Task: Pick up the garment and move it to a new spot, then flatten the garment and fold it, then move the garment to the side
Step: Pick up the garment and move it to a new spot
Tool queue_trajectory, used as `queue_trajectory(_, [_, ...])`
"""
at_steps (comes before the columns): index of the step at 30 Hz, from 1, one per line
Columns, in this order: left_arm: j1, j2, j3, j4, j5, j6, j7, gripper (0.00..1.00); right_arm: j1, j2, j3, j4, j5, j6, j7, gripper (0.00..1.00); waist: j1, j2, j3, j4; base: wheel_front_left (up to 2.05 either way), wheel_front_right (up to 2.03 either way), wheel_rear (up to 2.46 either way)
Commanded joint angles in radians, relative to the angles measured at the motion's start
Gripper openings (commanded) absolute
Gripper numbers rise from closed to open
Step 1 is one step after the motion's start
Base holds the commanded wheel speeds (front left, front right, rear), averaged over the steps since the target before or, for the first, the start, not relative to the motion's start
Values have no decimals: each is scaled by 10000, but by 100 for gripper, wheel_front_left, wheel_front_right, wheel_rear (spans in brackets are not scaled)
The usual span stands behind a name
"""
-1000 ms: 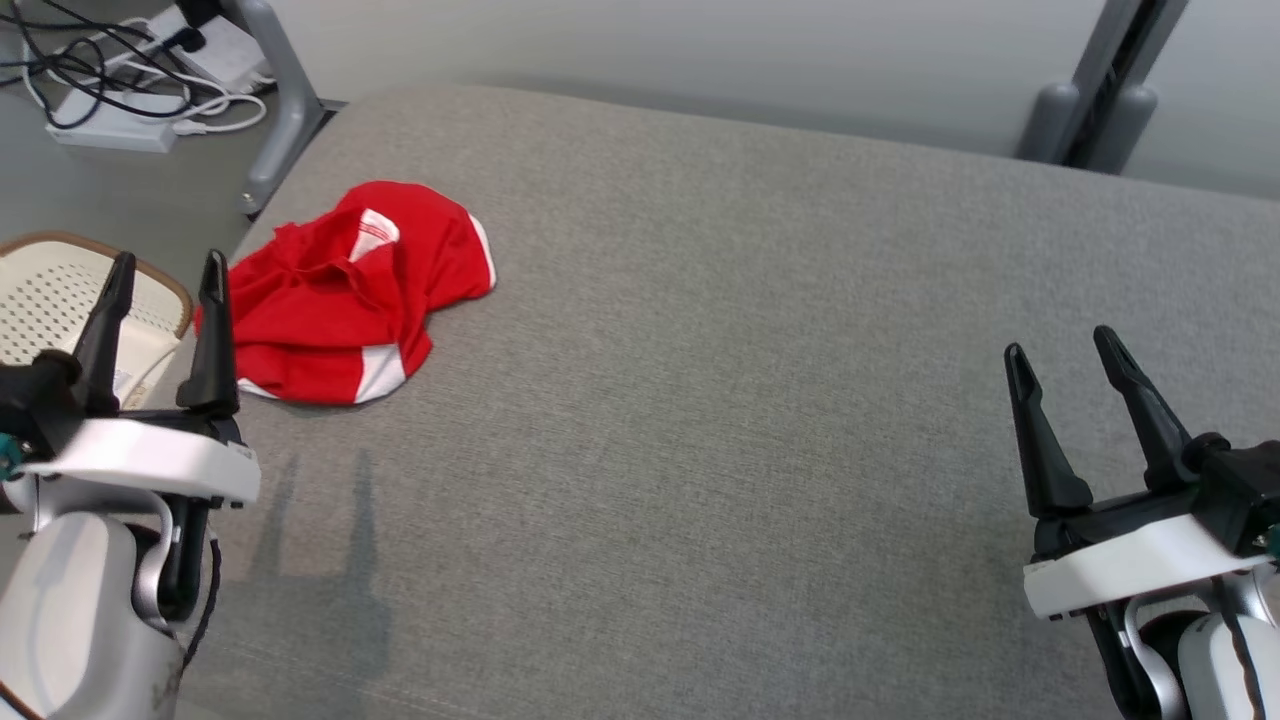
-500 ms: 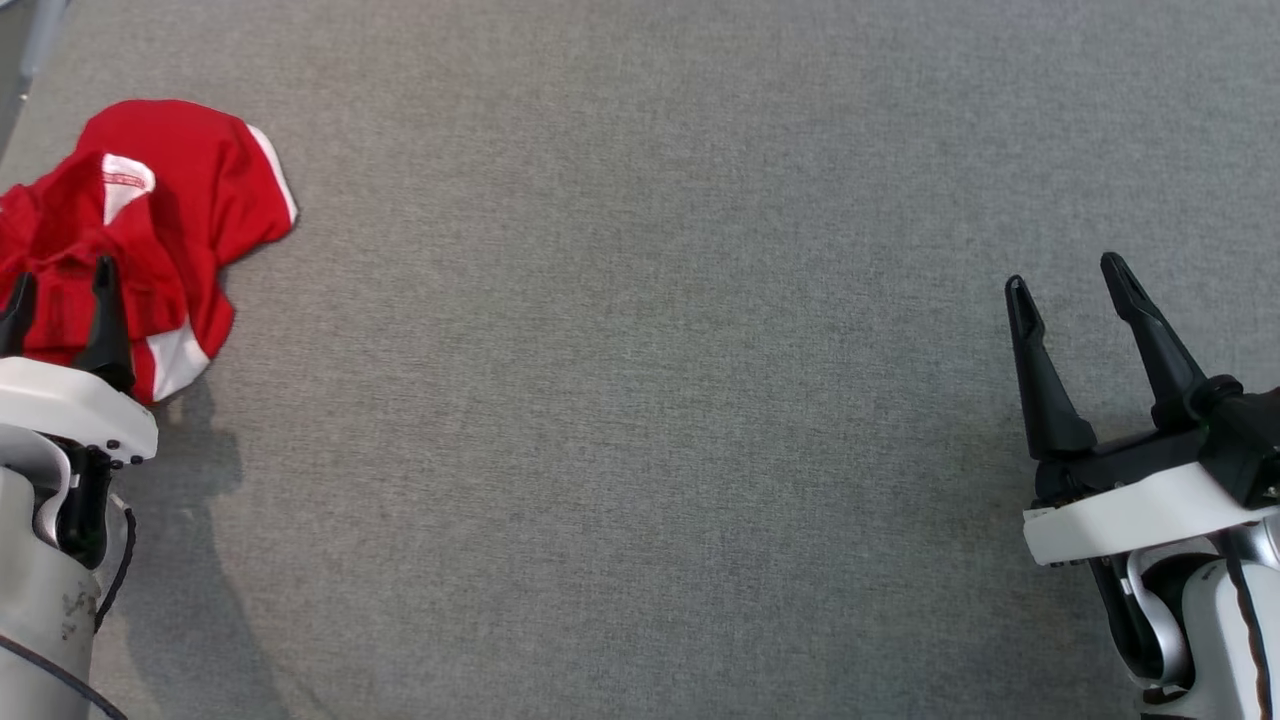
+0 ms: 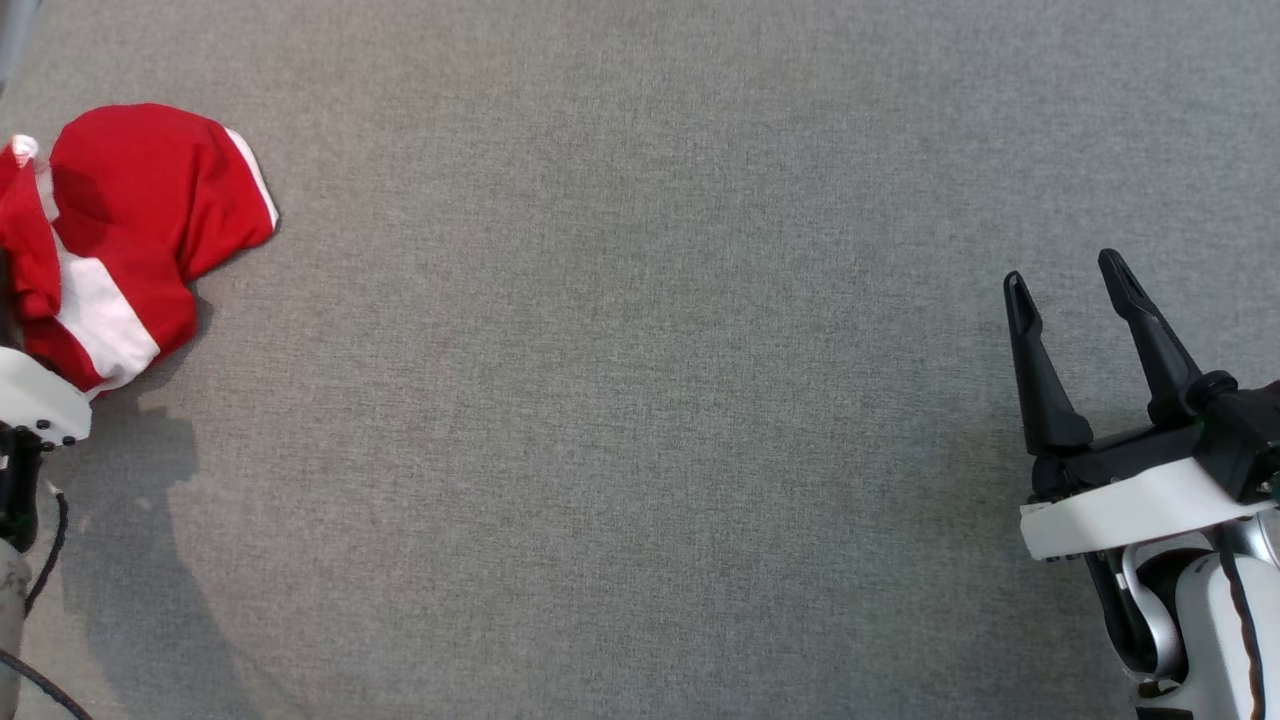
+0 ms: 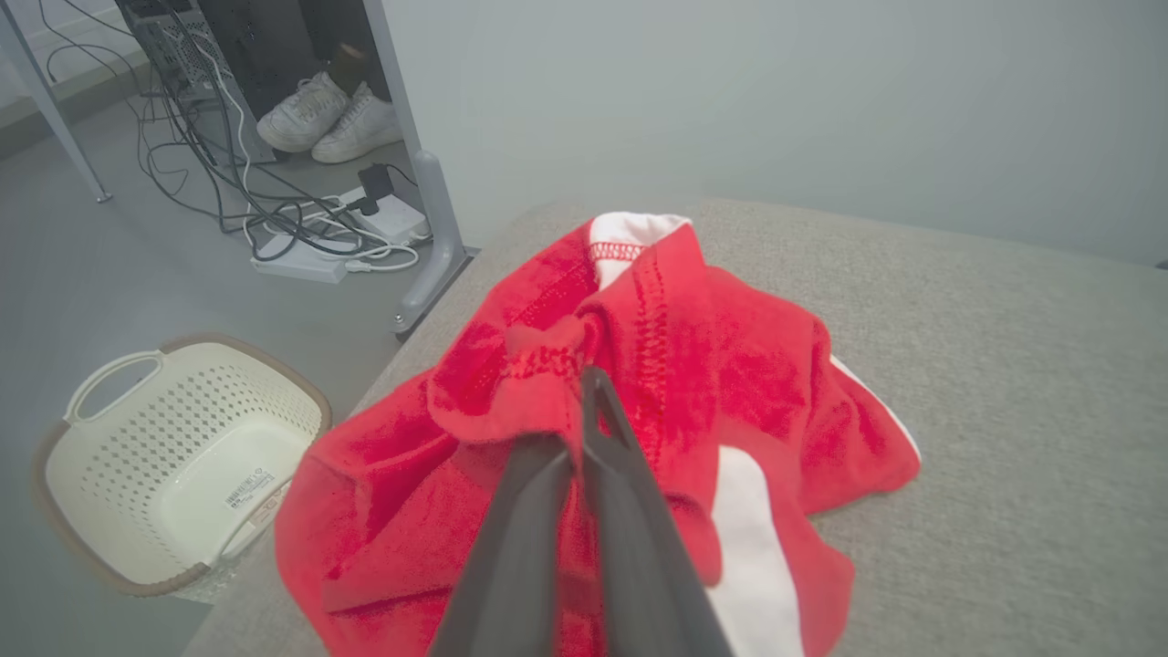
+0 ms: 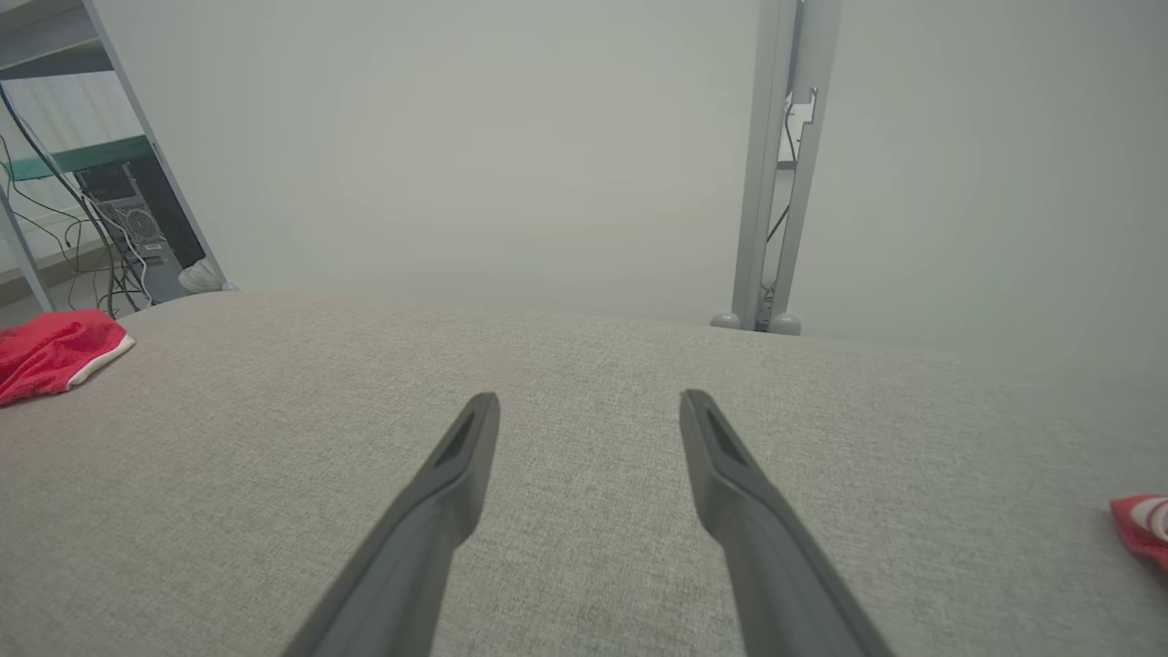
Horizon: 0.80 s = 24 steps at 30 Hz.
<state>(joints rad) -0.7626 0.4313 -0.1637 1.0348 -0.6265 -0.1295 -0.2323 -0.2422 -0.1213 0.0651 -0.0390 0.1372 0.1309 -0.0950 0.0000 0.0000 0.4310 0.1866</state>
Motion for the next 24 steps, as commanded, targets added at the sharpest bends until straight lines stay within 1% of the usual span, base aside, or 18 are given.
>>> queue_trajectory(1, [-88, 136, -15, -28, 114, -8, -111, 0, -28, -15, -40, 61, 31, -3, -110, 100, 0, 0, -224, -17, 0, 0, 0])
queue_trajectory(3, [12, 399, -27, -249, 396, 196, -268, 0, 59, 35, -9, 123, 66, -3, -195, 100, 0, 0, -508, -91, 0, 0, 0])
queue_trajectory(5, [245, 583, 101, -806, 660, 459, -320, 0, 186, 46, -22, 215, 95, -3, -278, 100, 0, 0, -836, -143, 0, 0, 0])
queue_trajectory(8, [945, 763, 531, -2458, 1093, 919, -317, 0, 415, 91, -69, 320, 152, -3, -363, 100, 0, 0, -1329, -183, 0, 0, 0])
queue_trajectory(9, [1306, 728, 698, -3095, 1235, 1097, -319, 0, 497, 102, -65, 354, 186, -3, -391, 100, 0, 0, -1492, -198, 0, 0, 0])
queue_trajectory(10, [2086, 630, 943, -4300, 1481, 1449, -313, 0, 670, 134, -82, 403, 226, -3, -441, 100, 0, 0, -1835, -250, 0, 0, 0])
queue_trajectory(14, [3808, 411, 1229, -6647, 1833, 2128, -316, 0, 1013, 213, -137, 455, 315, -3, -511, 100, 0, 0, -2423, -408, 0, 0, 0])
queue_trajectory(17, [5016, 277, 1304, -8185, 1928, 2599, -265, 0, 1258, 250, -183, 445, 381, -3, -542, 100, 0, 0, -2773, -541, 0, 0, 0])
queue_trajectory(20, [6091, 87, 1263, -9690, 2012, 3086, 19, 0, 1490, 291, -239, 384, 408, -3, -517, 100, 0, 0, -3017, -672, 0, 0, 0])
queue_trajectory(24, [7073, -11, 1194, -11232, 2124, 3537, 394, 0, 1685, 348, -352, 266, 446, -3, -458, 100, 0, 0, -3133, -846, 0, 0, 0])
